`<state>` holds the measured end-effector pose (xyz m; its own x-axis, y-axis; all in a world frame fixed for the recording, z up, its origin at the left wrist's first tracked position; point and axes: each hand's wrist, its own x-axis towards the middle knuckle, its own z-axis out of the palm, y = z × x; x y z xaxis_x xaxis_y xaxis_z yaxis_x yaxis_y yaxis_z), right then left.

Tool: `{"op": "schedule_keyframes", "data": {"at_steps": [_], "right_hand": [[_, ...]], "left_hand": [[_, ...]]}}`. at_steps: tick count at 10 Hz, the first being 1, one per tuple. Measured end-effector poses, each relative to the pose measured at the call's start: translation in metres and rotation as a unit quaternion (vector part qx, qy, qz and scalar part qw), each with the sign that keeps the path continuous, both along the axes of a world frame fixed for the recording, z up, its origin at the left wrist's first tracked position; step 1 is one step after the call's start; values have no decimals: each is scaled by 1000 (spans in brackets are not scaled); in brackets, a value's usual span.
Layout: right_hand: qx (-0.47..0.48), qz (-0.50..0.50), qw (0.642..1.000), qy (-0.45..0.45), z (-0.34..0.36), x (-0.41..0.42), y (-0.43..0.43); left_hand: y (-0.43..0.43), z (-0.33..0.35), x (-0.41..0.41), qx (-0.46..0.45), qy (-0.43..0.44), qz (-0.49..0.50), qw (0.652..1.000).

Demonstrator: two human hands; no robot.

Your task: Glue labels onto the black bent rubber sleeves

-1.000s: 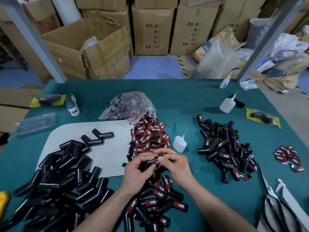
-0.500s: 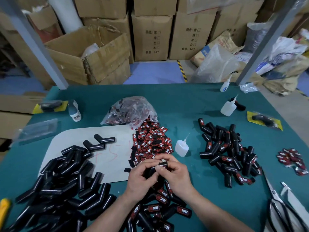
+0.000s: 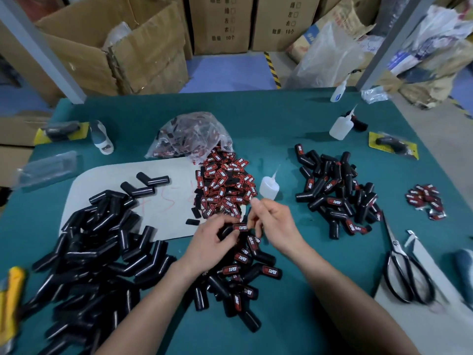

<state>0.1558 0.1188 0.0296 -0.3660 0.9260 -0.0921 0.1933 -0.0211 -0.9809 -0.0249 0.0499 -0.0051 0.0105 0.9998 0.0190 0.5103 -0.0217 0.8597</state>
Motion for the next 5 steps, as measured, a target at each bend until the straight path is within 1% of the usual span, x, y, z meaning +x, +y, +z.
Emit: {"op": "schedule_keyframes", "data": {"at_steps": [1,2,3,4,5], "right_hand": [[98,38,983,-147,-19,7,-21],[234,77,945,-215,-28,28,-29],[200,50,954,-220,-21,50,-31],[87,-75,980,-163,-2,55,-46],[136,-193,971,-39,34,75,-69]], "left_hand": [[-3,-3,-4,60,151,-27,986],[-27,-4,-13,43,209,-2,977],[-52,-10,-21,49,227,16,972],[-55,-13,-29,31,88,84,992],[-52,-16,-32,34,36,112,992]]}}
